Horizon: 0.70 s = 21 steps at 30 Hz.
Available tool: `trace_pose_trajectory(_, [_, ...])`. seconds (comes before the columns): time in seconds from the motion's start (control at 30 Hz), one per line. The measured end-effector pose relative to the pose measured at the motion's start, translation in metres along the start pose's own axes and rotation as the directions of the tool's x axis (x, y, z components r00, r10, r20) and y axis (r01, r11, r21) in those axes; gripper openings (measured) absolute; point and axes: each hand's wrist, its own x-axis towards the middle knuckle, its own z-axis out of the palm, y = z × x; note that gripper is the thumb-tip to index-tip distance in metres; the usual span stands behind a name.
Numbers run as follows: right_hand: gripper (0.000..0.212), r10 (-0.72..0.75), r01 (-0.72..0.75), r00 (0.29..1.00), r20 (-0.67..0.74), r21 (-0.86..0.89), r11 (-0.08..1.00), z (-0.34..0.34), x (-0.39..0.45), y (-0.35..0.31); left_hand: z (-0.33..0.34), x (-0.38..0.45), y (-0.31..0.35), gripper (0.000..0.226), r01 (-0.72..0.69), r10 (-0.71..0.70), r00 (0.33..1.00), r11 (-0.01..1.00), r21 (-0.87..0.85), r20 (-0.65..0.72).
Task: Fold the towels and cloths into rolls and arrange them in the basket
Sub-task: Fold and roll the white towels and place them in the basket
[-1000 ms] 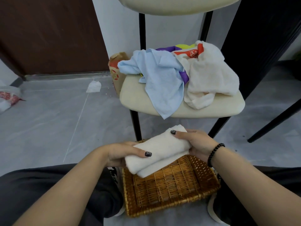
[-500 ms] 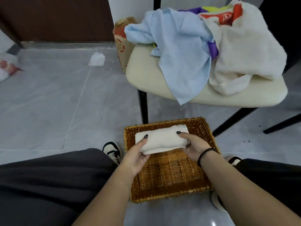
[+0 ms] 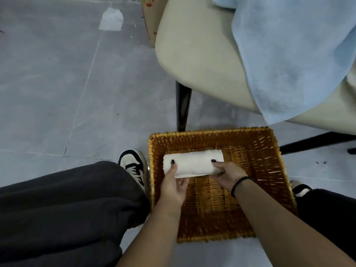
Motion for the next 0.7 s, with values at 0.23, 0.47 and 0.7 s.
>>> trace_pose_trajectory(0.23, [0.025,0.015,-0.016,1.000,-0.007,-0.082,0.997,0.009,0.043,-0.003,0.008,0.030,-0.004,0.035,-0.010,0.005,0.997,0.998,-0.056,-0.083])
trace_pose_trajectory(0.47, [0.034,-0.005,-0.009,0.995,-0.100,-0.141,0.990,0.027,0.068,-0.001,0.017,0.051,0.010,0.040,-0.013,0.022,0.984,0.999,0.053,-0.178])
trace_pose_trajectory(0.7, [0.039,-0.111,0.072,0.973,-0.205,-0.189,0.979,0.032,0.070,-0.001,0.018,0.053,0.005,0.031,-0.053,0.081,0.979,0.988,0.148,-0.187])
